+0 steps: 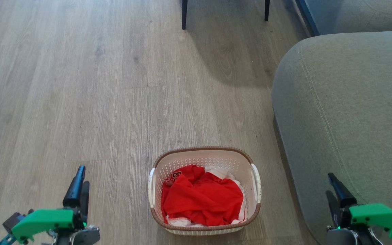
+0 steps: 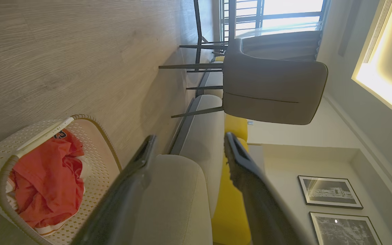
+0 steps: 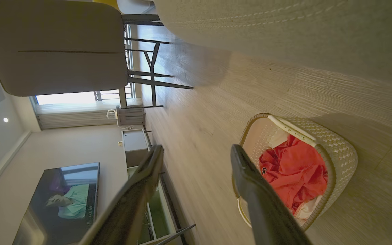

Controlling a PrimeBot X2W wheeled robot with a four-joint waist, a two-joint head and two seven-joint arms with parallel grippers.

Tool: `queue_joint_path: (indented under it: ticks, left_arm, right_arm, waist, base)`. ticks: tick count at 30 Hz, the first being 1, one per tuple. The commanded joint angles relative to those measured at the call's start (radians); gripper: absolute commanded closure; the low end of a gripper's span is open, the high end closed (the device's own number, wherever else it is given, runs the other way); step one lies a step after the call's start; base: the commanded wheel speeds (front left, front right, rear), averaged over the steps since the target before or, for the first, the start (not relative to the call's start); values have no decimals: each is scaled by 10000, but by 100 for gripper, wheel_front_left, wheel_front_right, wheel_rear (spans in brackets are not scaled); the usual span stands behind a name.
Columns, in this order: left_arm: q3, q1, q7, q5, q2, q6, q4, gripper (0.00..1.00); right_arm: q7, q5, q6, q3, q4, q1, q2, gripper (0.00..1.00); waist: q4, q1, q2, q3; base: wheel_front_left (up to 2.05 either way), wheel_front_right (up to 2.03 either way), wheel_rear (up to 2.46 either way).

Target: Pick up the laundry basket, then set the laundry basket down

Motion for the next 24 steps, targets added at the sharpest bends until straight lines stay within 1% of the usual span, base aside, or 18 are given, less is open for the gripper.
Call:
queue_joint_path:
  ticks: [1, 10, 17, 24]
  left_arm:
    - [-3, -470, -91, 239, 59, 51, -438, 0]
    - [-102, -504, -355, 1340, 63, 224, -960, 0]
    - [-278, -504, -561, 2431, 66, 396, -1301, 0]
    - [-480, -490, -766, 3664, 69, 469, -1570, 0]
  right_arm:
    - [-146, -235, -3, 78, -410, -438, -59, 0]
    - [-410, -1417, -4, 237, -818, -460, -71, 0]
    - [-615, -2604, -5, 408, -1140, -469, -80, 0]
    - [-820, -3833, -5, 595, -1425, -428, -90, 0]
  waist:
    - [2, 0, 0, 0]
    - [15, 0, 0, 2]
    - [27, 0, 0, -8]
    - [38, 0, 0, -33]
  base:
    - [0, 0, 0]
    - [0, 0, 0]
    - [0, 0, 0]
    - [0, 0, 0]
